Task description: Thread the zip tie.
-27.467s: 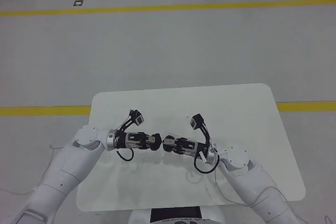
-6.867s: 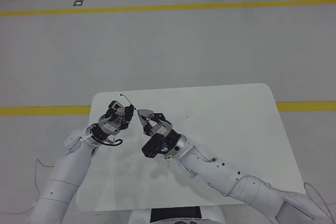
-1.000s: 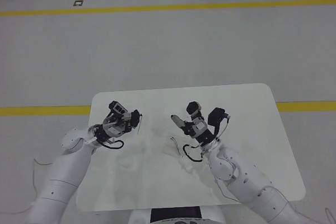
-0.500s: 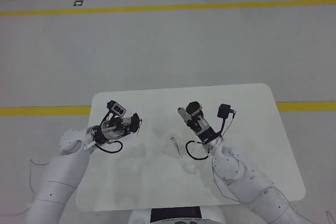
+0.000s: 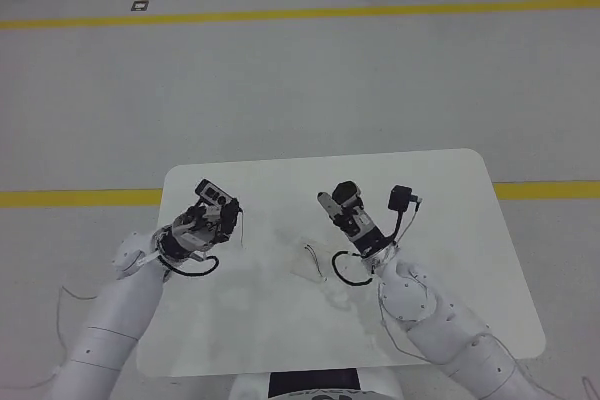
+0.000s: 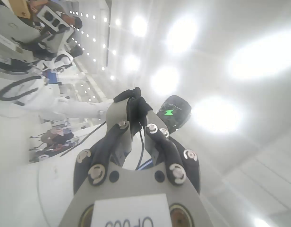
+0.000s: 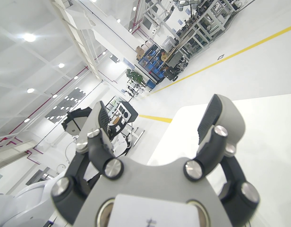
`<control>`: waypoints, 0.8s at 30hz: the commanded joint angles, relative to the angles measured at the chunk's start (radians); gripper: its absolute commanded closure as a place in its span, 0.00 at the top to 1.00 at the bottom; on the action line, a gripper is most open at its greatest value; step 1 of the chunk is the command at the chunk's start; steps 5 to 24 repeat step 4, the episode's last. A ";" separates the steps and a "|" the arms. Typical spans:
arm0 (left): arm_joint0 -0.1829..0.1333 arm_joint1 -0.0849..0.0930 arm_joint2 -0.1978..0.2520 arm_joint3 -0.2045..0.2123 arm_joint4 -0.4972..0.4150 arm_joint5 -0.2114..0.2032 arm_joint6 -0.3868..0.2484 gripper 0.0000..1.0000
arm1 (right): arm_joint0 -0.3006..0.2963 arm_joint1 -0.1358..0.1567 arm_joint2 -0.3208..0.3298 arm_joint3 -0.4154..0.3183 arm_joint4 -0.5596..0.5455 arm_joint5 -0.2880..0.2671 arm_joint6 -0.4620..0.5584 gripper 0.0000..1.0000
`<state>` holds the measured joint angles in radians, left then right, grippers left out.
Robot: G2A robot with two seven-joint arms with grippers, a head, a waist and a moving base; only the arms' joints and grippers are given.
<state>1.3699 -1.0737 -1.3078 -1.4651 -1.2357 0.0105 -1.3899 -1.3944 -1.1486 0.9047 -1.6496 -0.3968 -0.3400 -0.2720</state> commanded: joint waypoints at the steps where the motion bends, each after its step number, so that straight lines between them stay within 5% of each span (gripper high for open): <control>1: 0.000 0.001 0.007 -0.008 -0.035 0.025 0.000 0.00 | 0.000 0.000 0.000 0.000 0.000 0.000 0.000 1.00; 24: 0.000 0.002 0.008 -0.010 -0.040 0.029 0.000 0.00 | 0.000 0.000 0.000 0.000 0.000 0.000 0.000 1.00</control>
